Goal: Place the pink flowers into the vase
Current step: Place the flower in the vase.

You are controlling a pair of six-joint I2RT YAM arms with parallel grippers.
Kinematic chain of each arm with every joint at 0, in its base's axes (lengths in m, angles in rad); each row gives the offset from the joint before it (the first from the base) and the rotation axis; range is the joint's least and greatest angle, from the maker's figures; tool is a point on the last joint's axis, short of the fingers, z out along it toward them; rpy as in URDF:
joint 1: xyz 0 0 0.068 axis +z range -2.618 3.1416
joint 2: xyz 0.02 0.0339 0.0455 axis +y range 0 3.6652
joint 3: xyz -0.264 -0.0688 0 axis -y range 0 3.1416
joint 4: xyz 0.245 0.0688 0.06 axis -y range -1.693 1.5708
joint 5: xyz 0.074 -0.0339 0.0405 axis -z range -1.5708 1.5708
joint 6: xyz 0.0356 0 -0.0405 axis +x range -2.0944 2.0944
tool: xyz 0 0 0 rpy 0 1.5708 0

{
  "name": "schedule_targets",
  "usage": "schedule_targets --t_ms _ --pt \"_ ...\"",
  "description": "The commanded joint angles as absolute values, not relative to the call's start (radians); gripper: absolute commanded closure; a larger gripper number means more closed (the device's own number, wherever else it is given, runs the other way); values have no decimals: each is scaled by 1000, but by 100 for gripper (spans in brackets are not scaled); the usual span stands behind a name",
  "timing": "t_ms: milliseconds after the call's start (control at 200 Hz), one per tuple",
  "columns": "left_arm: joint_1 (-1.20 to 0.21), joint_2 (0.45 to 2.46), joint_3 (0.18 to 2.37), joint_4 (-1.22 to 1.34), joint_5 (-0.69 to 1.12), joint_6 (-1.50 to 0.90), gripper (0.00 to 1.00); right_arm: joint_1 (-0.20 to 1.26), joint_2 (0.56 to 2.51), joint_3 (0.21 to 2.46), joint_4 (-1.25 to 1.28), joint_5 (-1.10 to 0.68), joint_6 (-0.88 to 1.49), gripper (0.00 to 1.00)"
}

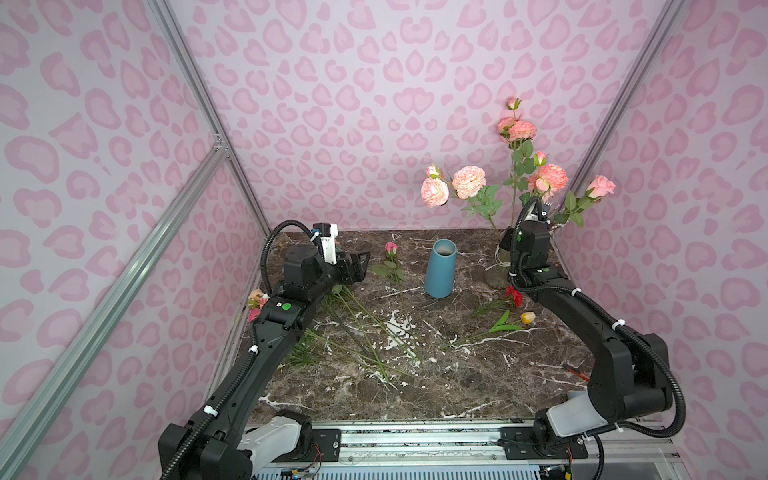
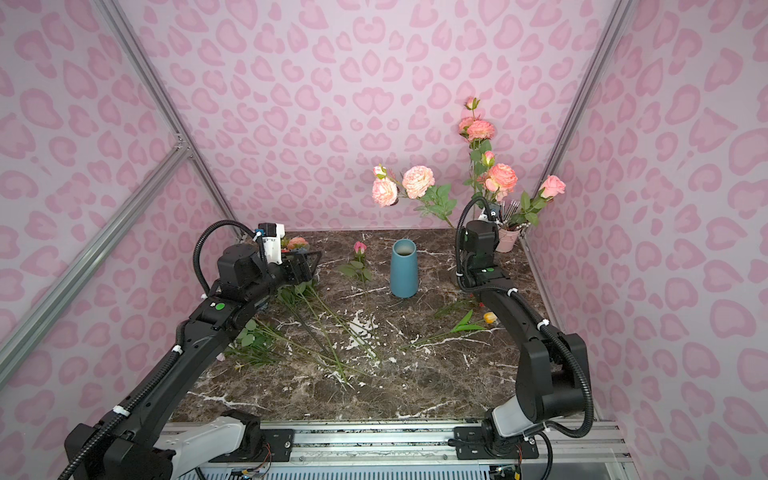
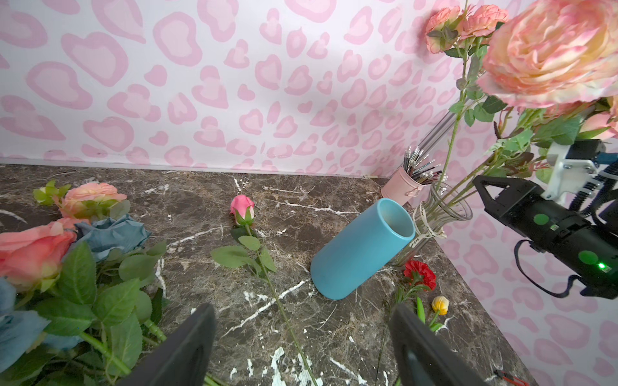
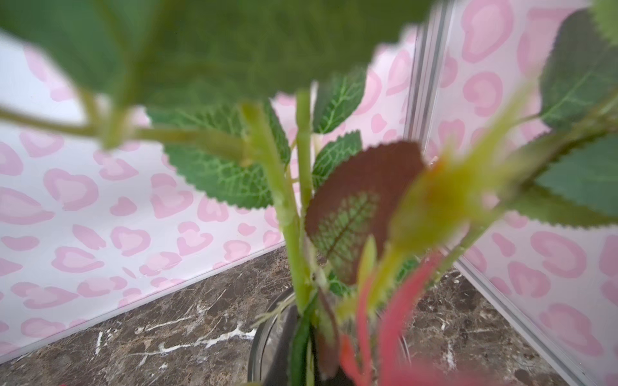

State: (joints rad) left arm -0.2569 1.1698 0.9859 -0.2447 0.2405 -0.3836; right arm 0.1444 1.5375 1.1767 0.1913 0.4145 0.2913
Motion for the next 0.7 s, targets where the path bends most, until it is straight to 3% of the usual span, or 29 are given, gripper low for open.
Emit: schedule_targets --t_ms 0,115,245,535,695 --pt "-256 1170 996 -229 253 -380 14 136 1557 1219 161 365 320 86" --pt "-254 1169 997 -230 250 -380 14 135 1559 1251 113 339 329 69" --pt "-252 1169 997 -229 257 -382 14 136 1534 1267 67 323 340 62" --pt "-252 1156 991 -227 261 -387 14 150 1401 1229 -41 354 370 63" --pt "-253 1154 988 -224 267 -390 14 154 1359 1234 -145 261 385 74"
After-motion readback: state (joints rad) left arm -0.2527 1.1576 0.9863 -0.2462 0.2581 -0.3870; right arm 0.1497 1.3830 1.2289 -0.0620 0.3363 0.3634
